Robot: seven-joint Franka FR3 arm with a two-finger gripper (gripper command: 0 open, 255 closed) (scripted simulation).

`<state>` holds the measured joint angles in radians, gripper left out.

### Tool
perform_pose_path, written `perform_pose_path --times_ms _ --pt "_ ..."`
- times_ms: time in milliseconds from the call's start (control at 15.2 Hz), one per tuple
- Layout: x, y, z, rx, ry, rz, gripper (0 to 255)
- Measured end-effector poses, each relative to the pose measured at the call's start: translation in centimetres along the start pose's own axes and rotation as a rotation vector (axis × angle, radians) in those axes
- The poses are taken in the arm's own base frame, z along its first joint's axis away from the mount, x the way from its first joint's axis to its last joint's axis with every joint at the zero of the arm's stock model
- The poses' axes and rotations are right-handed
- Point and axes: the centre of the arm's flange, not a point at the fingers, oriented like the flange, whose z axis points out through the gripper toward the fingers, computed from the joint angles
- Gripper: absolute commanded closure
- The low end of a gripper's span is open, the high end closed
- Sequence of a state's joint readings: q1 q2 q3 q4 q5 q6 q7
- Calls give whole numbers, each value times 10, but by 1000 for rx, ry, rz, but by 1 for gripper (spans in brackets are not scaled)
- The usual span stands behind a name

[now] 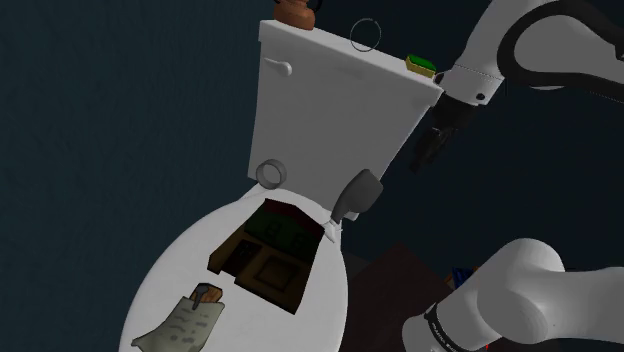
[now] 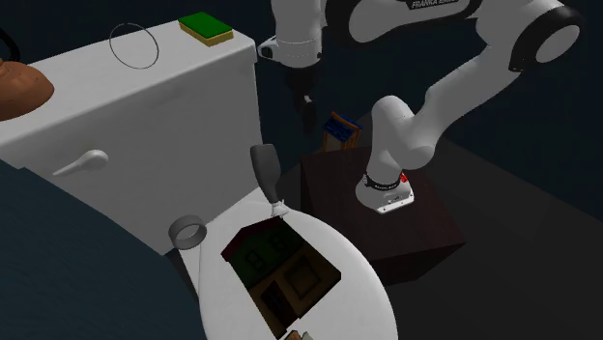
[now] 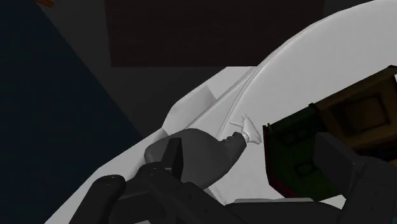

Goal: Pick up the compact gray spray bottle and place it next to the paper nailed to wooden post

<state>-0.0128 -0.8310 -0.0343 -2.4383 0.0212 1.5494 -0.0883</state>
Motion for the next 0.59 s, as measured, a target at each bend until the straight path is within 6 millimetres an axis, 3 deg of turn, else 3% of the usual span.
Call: perform_pose_path --times_ms 132,264,594 --pt "8 1 2 -4 -16 -30 0" --pt "36 8 11 -17 -76 -136 0" --pt "113 -1 51 -57 -259 -469 0"
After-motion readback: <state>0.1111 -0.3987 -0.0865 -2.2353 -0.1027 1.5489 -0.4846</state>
